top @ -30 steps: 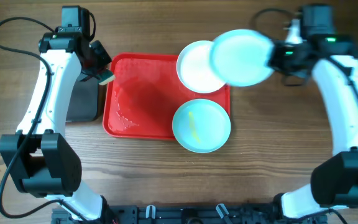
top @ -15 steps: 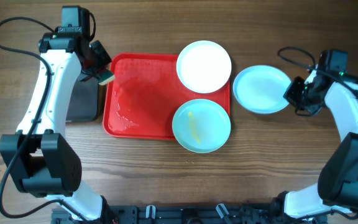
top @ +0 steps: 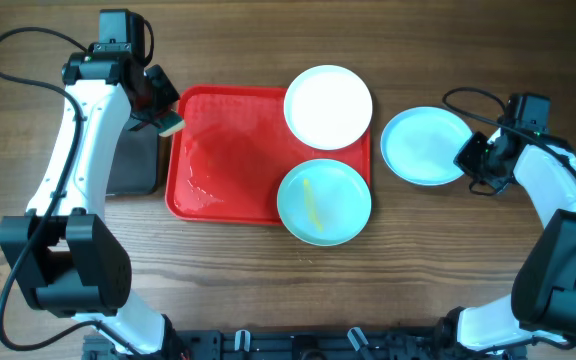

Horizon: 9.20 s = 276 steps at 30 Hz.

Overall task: Clean dirty plates on tray and stack at the side
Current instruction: 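Grasp the light-blue plate rim with the right gripper and drag it left, then scrub the light-blue plate with the sponge in the left gripper, then keep scrubbing the light-blue plate with the sponge while right gripper holds rim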

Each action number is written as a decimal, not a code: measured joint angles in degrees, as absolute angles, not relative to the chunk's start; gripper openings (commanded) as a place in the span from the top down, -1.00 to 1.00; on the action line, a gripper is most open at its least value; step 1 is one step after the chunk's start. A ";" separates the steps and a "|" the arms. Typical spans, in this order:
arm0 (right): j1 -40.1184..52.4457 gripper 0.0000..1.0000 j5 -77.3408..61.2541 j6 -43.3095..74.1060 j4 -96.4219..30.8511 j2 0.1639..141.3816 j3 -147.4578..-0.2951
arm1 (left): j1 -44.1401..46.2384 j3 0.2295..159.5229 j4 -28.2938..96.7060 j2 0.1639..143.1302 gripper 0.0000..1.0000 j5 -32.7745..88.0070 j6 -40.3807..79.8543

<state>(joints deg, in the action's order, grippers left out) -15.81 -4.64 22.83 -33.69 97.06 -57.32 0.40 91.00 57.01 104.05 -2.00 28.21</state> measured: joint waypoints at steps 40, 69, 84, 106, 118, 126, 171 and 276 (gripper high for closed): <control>14.55 0.84 -16.36 16.56 -43.53 96.60 -54.39 | 5.93 90.96 57.25 104.05 0.92 1.23 21.71; 27.16 0.91 -9.41 28.27 -40.47 89.52 -63.37 | 5.93 90.96 57.25 104.05 0.92 1.23 21.71; 38.26 0.91 -2.83 45.56 -22.41 107.02 -66.04 | 5.93 90.96 57.25 104.05 0.92 1.23 21.71; 36.64 0.60 -6.24 32.01 -24.14 116.09 -74.30 | 5.93 90.94 57.01 104.05 0.92 1.58 21.71; 36.64 0.91 -7.31 31.81 -23.92 117.38 -75.53 | 5.93 84.55 54.04 104.05 0.92 3.81 21.71; 36.64 0.91 -7.90 33.36 -23.49 117.45 -75.53 | 7.40 74.22 46.78 104.05 0.92 6.35 21.74; 37.19 0.91 -10.28 33.39 -22.17 117.67 -75.92 | 11.66 58.33 26.85 102.32 0.92 -10.70 27.79; 37.54 0.91 -12.80 33.12 -22.28 117.67 -76.14 | 12.40 73.34 52.95 111.83 0.92 -11.90 22.24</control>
